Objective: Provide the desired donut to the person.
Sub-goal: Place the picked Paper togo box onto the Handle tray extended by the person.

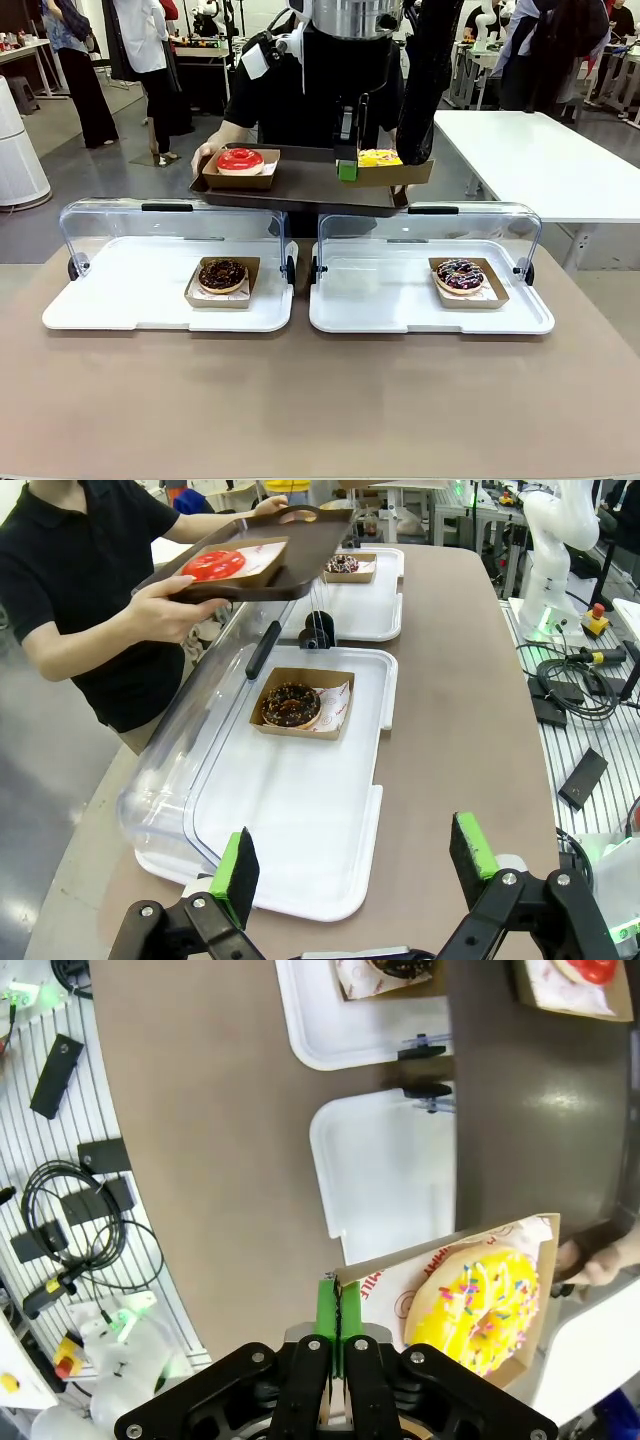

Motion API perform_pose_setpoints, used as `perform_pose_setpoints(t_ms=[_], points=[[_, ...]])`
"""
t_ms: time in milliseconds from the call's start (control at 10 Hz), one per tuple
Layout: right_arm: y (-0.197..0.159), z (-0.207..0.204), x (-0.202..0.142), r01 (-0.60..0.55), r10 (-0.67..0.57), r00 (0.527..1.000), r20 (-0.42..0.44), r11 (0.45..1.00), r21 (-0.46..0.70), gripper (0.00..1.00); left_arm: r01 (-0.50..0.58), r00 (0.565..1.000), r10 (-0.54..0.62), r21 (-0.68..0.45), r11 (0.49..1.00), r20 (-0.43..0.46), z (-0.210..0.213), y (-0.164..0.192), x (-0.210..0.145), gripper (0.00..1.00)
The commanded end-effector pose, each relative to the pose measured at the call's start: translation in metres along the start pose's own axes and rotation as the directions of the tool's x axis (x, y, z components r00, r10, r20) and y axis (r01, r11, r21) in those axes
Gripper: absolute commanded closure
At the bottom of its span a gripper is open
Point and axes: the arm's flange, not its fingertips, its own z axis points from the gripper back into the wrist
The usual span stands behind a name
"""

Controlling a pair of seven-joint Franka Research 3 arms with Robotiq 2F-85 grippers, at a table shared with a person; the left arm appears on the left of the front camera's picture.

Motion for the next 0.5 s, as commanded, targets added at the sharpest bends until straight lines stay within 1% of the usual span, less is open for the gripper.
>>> perform_pose_setpoints(t_ms=[0, 400], points=[[0.0018, 0.0011, -0.0014, 0.015, -0.015, 1.0, -0.003, 1.0, 0.001, 1.0, 0.005, 1.0, -0.005, 0.002, 1.0, 0.0, 0.0008, -0.0022, 0.0002, 0.0], [0.0018, 0.0011, -0.0014, 0.015, -0.015, 1.0, -0.003, 1.0, 0.001, 1.0, 0.005, 1.0, -0.005, 0.002, 1.0, 0.0, 0.0008, -0.0022, 0.0002, 0.0]])
